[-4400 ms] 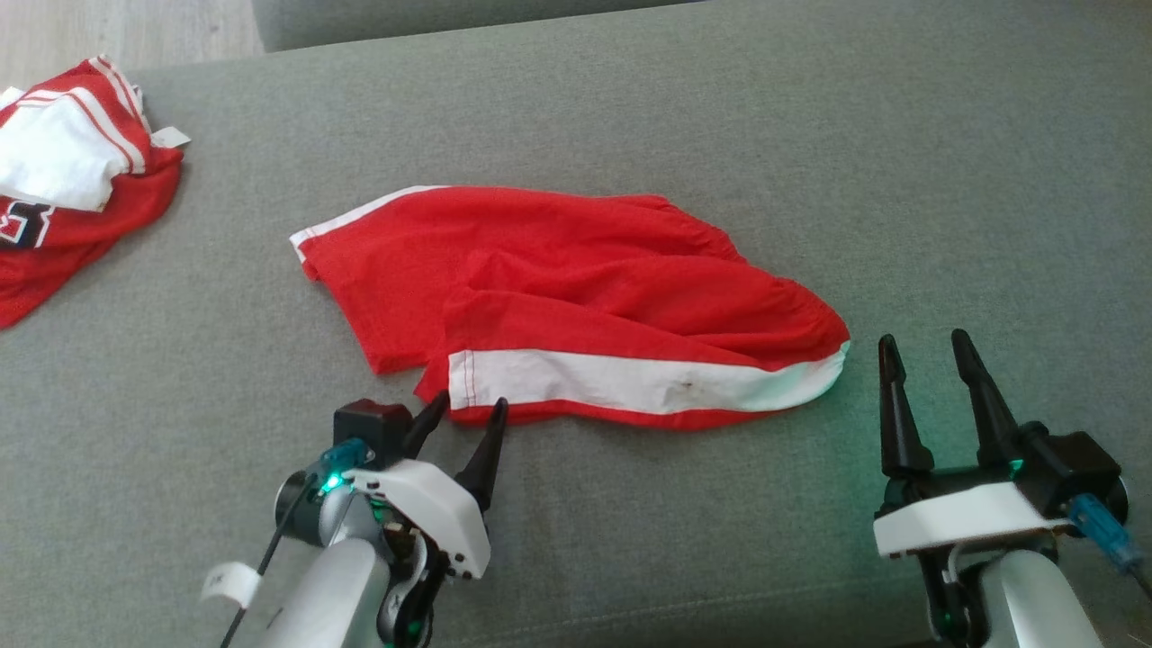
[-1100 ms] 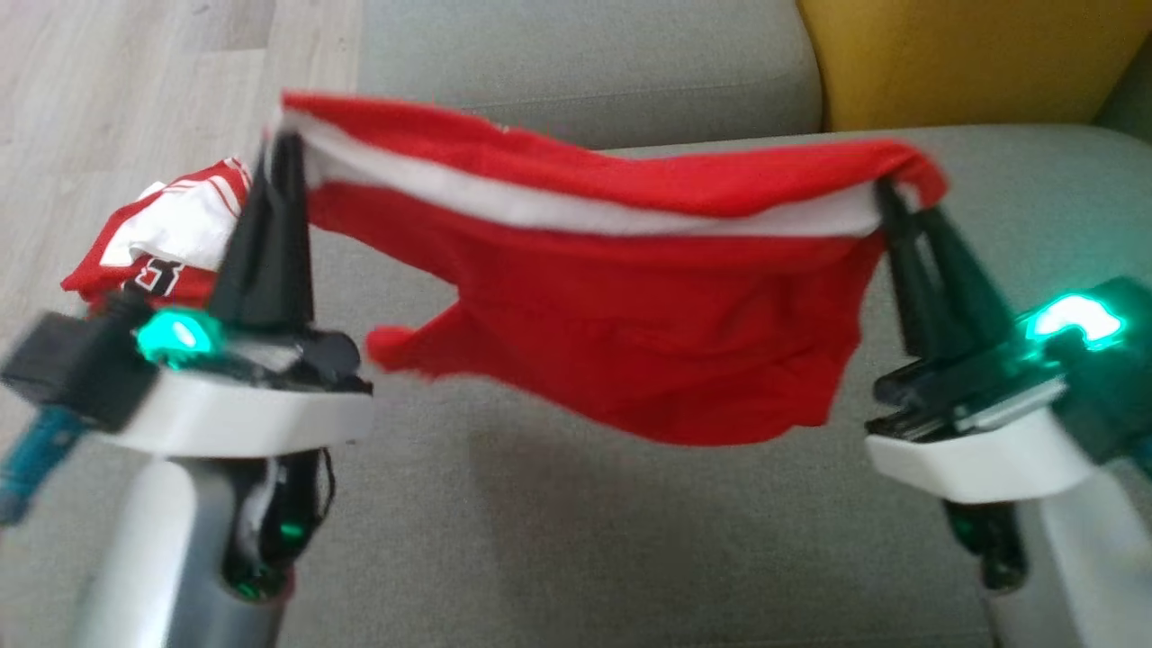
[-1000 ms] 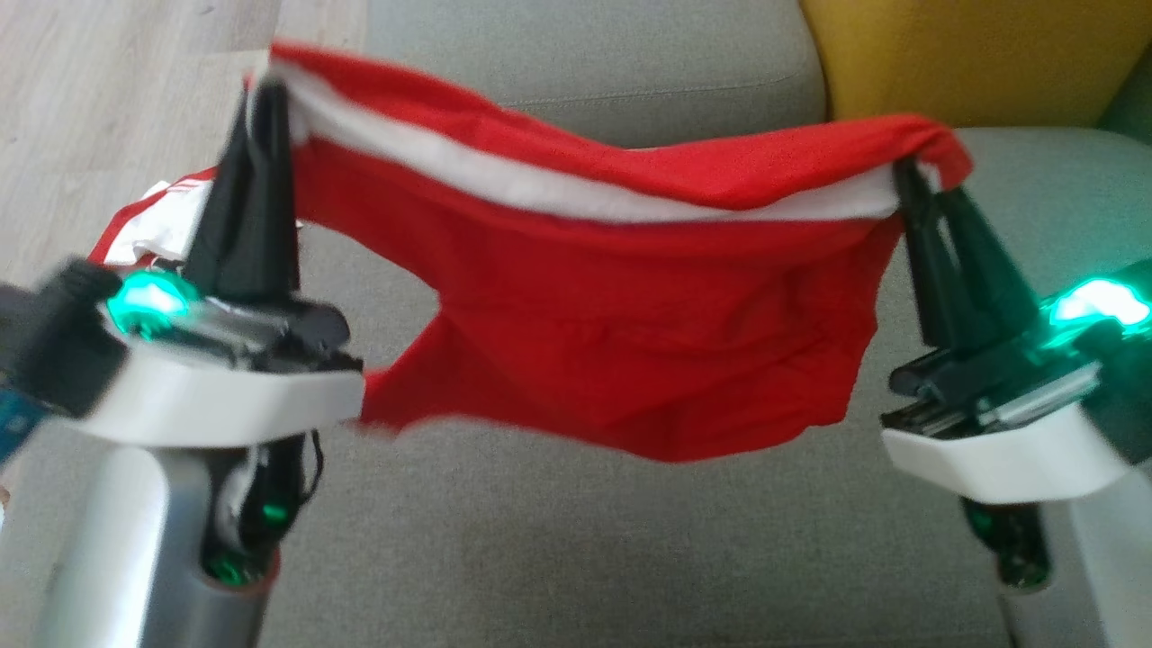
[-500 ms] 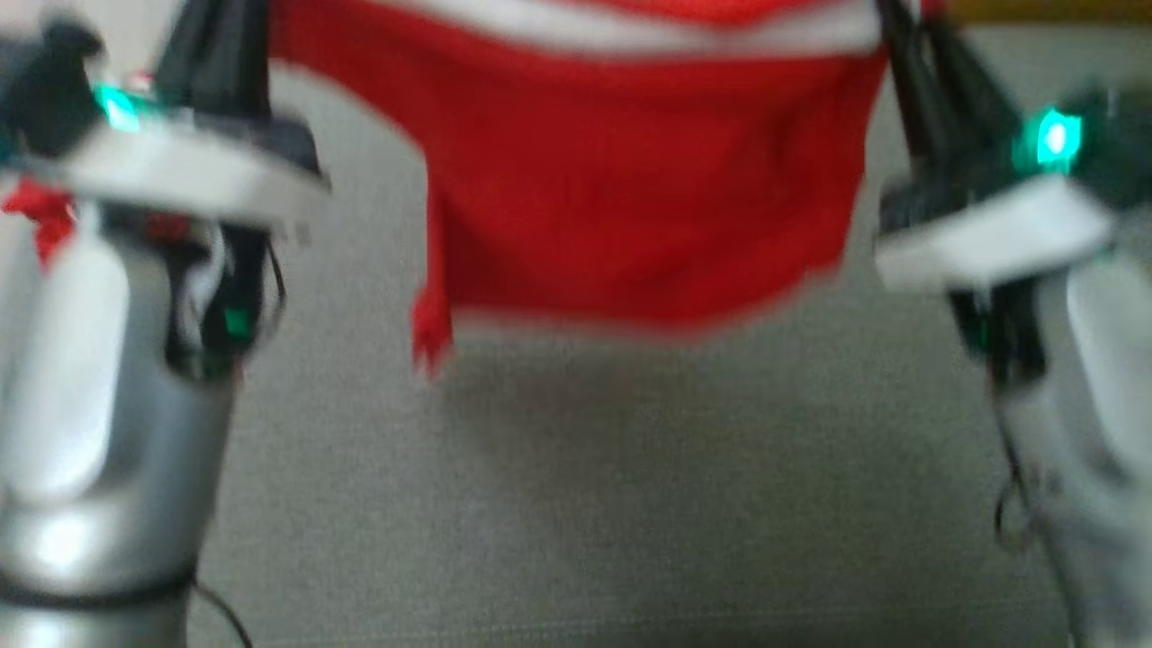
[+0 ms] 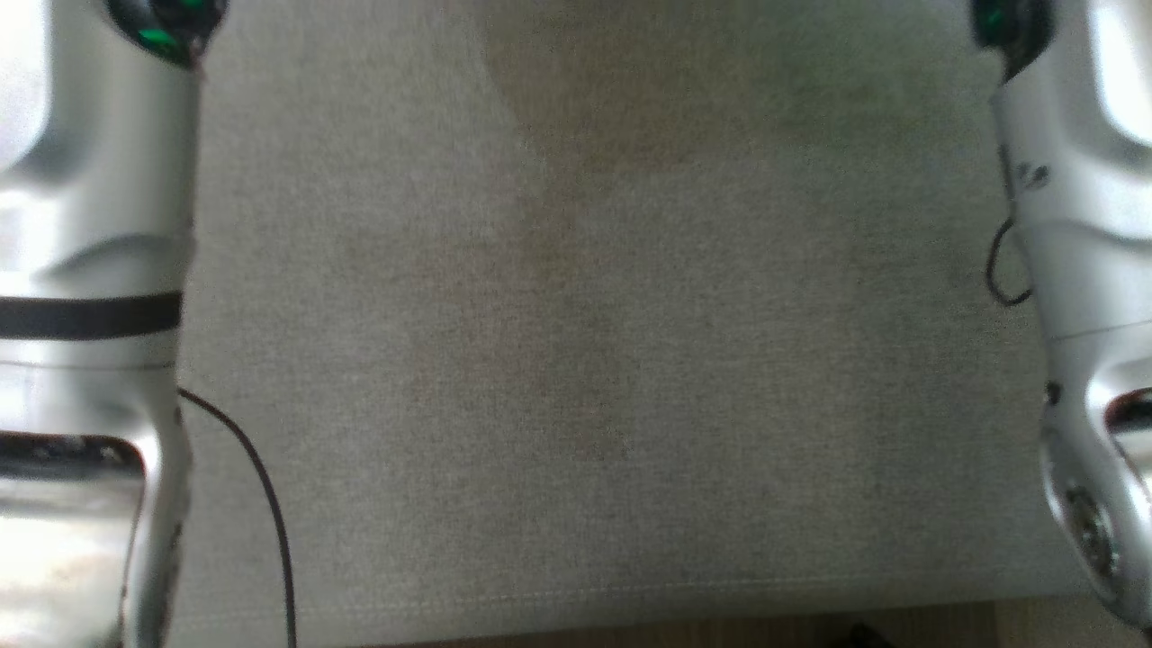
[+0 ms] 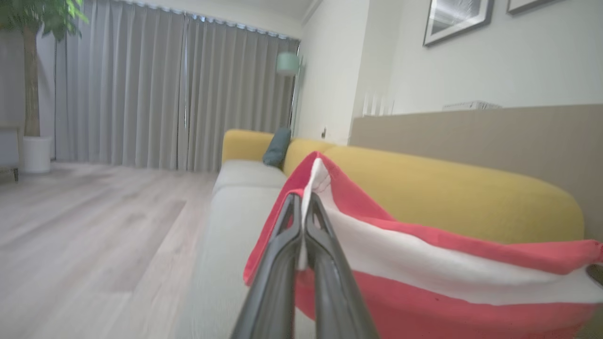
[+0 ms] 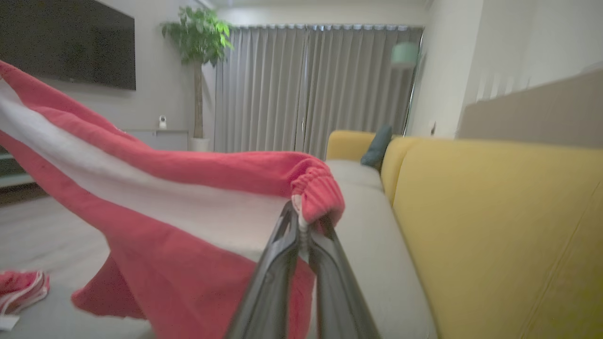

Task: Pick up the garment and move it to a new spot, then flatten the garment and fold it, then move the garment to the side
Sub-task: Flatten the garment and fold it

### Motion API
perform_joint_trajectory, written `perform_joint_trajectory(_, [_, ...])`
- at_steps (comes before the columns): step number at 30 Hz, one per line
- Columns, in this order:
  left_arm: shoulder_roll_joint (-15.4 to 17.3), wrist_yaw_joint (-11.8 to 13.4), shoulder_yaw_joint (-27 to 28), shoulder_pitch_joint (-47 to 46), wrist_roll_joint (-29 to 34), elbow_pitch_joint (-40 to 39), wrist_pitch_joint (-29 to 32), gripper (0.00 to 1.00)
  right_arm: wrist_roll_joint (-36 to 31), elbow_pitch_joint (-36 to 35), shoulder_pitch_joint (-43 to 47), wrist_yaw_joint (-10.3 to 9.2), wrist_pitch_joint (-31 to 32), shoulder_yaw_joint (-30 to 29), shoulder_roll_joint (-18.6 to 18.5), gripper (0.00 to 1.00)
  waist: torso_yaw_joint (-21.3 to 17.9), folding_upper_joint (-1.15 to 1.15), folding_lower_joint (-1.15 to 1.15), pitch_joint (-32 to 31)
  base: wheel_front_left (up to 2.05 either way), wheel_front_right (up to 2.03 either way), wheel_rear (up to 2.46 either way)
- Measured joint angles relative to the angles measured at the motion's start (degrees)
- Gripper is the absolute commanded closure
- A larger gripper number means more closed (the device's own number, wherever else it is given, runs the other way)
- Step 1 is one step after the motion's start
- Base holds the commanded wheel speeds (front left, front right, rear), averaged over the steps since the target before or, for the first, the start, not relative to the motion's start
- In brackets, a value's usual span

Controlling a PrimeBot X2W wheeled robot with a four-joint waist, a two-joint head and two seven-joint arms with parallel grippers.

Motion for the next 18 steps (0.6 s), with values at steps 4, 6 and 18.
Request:
perform_joint_trajectory(4, [-1.2,-0.7,0.2,2.4,-0.5,5.2,-1.3,1.00,-0.1,3.7,2.1,0.00,-0.2,1.6,0.9,1.00,0.2,0.00,0.00,3.8,0.00,0.00,0.00])
perform_joint_trajectory(6, [-1.3,-1.2,0.5,4.4,-0.5,6.2,-1.4,1.00,0.0,3.7,3.6,0.00,-0.2,2.0,1.0,1.00,0.3,0.00,0.00,5.1,0.00,0.00,0.00])
perform_joint_trajectory(18, [-4.4,-3.7,9.1,19.1,-0.9,-8.1,-1.7,1.00,3.1,-4.2,14.5,0.00,-0.3,2.7,2.0,1.00,-0.6,0.00,-0.03,2.3,0.00,0.00,0.00])
